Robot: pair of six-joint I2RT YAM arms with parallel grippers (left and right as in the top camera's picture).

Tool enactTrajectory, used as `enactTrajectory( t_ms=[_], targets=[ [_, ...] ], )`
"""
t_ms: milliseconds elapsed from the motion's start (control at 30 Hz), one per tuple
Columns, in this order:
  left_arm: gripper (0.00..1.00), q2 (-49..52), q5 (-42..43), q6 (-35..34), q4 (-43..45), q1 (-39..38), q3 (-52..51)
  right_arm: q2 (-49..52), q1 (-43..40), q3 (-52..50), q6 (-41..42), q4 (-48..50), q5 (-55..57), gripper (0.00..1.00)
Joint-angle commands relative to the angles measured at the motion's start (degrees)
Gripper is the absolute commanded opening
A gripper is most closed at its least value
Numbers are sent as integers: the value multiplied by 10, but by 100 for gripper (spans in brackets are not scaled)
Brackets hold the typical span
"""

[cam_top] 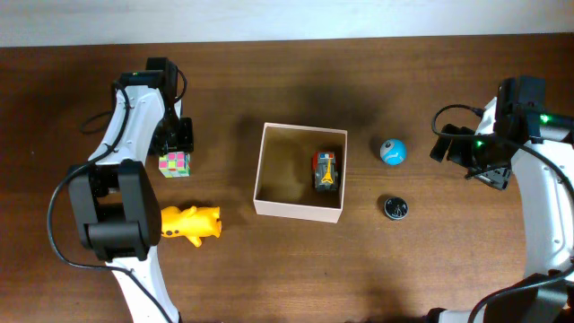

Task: Pack container
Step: 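Move the left gripper back and grasp the Rubik's cube, then carry the Rubik's cube with the left gripper into the box and release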

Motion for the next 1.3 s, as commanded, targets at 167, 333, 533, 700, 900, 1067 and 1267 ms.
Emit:
enactTrajectory(
  t_ms=[167, 333, 533, 700, 900, 1067, 1267],
  targets=[
    [66, 46, 29, 59, 2, 4, -10, 3, -3, 9, 0, -3, 7, 99],
    [66, 50, 32, 97, 3, 6, -10, 3, -3, 9, 1, -5, 7, 99],
    [61, 59, 20, 103, -5, 17, -10, 3, -3, 9, 0, -6, 7, 99],
    [61, 59, 21, 90, -9, 25, -10, 3, -3, 9, 1, -10, 7, 99],
    [62, 59, 38, 90, -12, 25, -10, 3, -3, 9, 1, -9, 7, 99],
    [62, 59, 41, 79, -36, 16, -10, 3, -3, 9, 1, -9, 7, 99],
    [66, 49, 41, 67, -52, -13, 0, 3, -3, 9, 1, -9, 7, 99]
  ],
)
